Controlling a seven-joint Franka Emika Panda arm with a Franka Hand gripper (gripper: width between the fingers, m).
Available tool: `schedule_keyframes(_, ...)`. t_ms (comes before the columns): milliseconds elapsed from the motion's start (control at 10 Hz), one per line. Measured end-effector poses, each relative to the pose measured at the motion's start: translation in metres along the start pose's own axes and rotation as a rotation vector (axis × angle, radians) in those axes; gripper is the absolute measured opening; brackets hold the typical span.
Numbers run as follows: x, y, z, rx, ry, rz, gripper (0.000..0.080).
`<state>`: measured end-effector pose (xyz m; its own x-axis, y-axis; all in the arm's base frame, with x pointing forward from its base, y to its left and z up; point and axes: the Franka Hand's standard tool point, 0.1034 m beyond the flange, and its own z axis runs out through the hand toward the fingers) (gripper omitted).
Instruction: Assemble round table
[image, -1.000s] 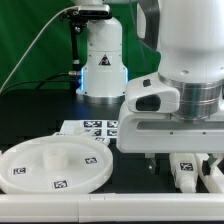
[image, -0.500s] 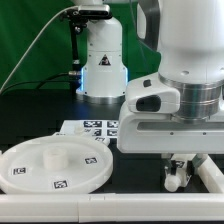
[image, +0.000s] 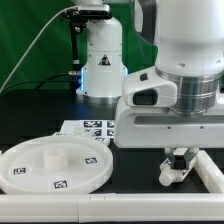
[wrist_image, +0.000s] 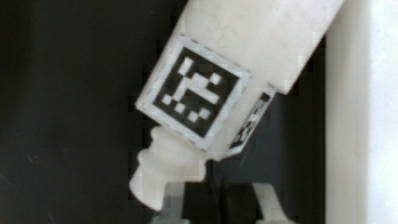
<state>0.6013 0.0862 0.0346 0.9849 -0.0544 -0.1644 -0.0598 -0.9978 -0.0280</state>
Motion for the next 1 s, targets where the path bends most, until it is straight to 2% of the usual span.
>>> schedule_keyframes(200,0.0005,0.0004,0.0001,-0.001,0.001,-0.002,0.0001)
schedule_keyframes(300,0.0003,0.0005,0.0006,-0.001,0.000,-0.002,0.0051)
schedule_keyframes(400,0.0004,0.0015,0.0010,0.002,-0.003,0.004,0.0051)
schedule_keyframes(500,0.0009,0.0048,0.0012,0.013,-0.010,0.023,0.0227)
schedule_keyframes(600,0.0016,0.0080,0.0013,0.015,-0.010,0.030,0.0227)
schedule_keyframes(700,0.0016,0.0093,0.0019,0.015,-0.011,0.032,0.0412)
schedule_keyframes(800,0.0014,0.0094,0.0031,0.015,-0.013,0.033,0.0546)
schedule_keyframes(900,0.0011,0.0098,0.0050,0.015,-0.013,0.033,0.0546)
schedule_keyframes(1000,0.0003,0.0095,0.0062,0.014,-0.015,0.032,0.0631)
